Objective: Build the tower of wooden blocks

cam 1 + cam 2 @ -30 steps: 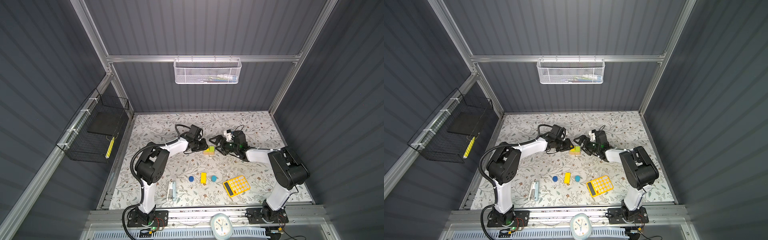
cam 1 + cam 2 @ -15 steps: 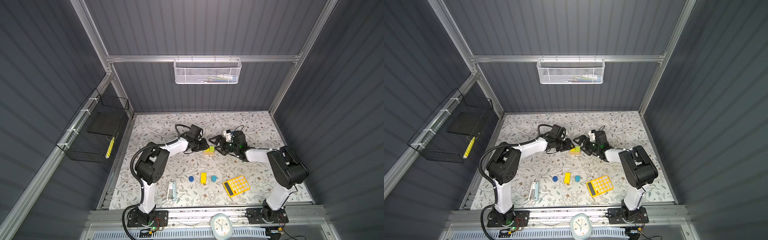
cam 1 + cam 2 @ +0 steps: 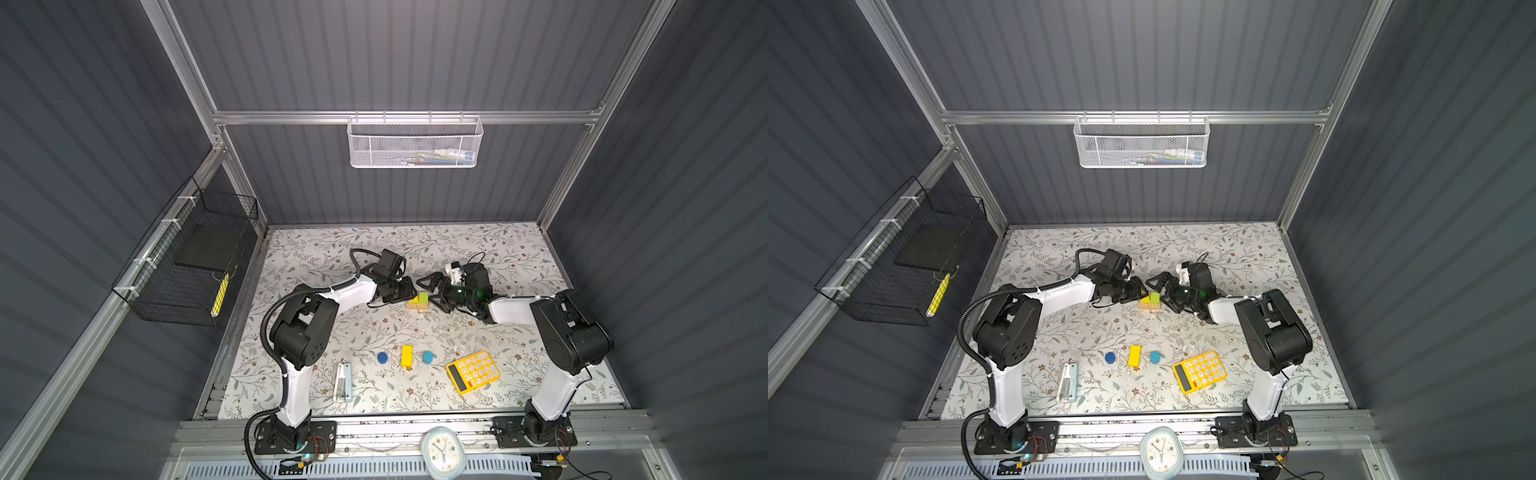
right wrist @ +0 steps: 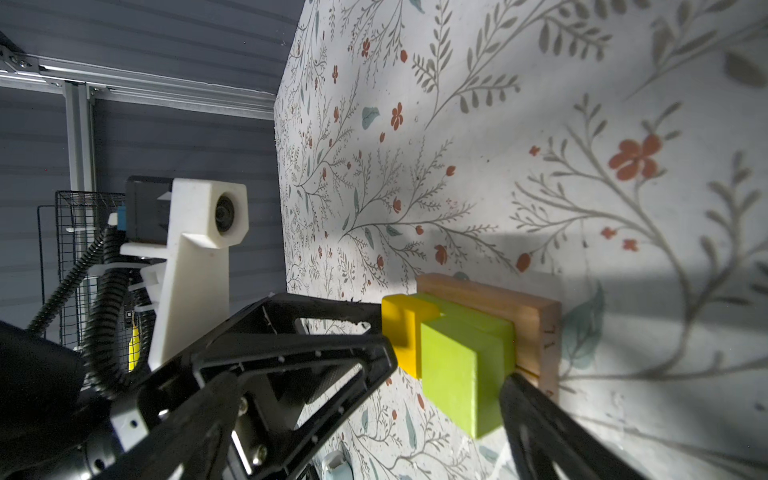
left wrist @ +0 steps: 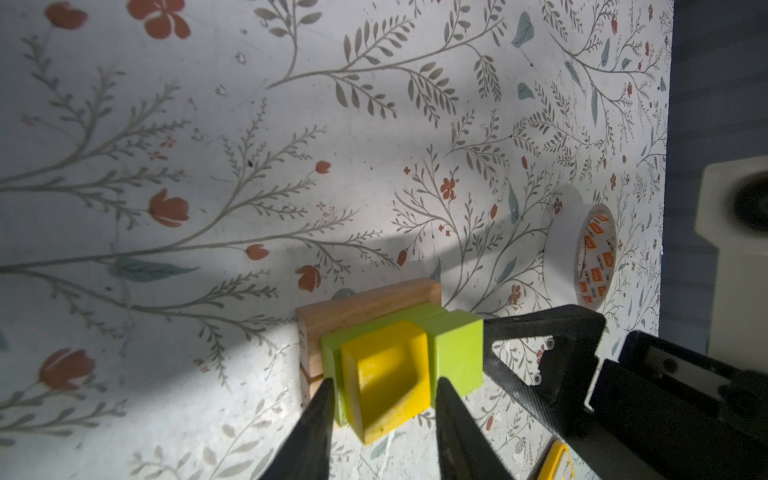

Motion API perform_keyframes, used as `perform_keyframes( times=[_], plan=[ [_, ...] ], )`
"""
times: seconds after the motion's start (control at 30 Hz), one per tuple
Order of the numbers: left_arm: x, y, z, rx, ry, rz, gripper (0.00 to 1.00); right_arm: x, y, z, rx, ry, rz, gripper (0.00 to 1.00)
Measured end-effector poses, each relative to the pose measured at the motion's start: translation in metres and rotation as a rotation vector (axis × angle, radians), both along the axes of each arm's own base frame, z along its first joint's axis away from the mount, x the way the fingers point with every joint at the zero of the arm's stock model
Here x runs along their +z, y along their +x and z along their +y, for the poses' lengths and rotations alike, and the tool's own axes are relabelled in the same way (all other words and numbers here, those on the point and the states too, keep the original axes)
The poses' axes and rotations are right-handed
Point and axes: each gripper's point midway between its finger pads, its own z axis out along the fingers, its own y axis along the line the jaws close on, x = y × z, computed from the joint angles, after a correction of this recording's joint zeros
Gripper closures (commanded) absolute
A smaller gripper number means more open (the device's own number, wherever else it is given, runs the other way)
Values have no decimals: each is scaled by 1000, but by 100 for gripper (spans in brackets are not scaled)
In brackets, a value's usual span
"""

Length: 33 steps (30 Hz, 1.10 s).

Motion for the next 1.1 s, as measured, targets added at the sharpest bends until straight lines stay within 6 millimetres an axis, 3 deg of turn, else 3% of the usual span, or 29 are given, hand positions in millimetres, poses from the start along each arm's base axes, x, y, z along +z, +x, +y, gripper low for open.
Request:
perform_keyframes(
  times=[1.1],
  plan=[
    [-2, 0, 3, 8, 19, 3, 60, -3, 4, -3, -19, -36, 2, 1]
  ],
)
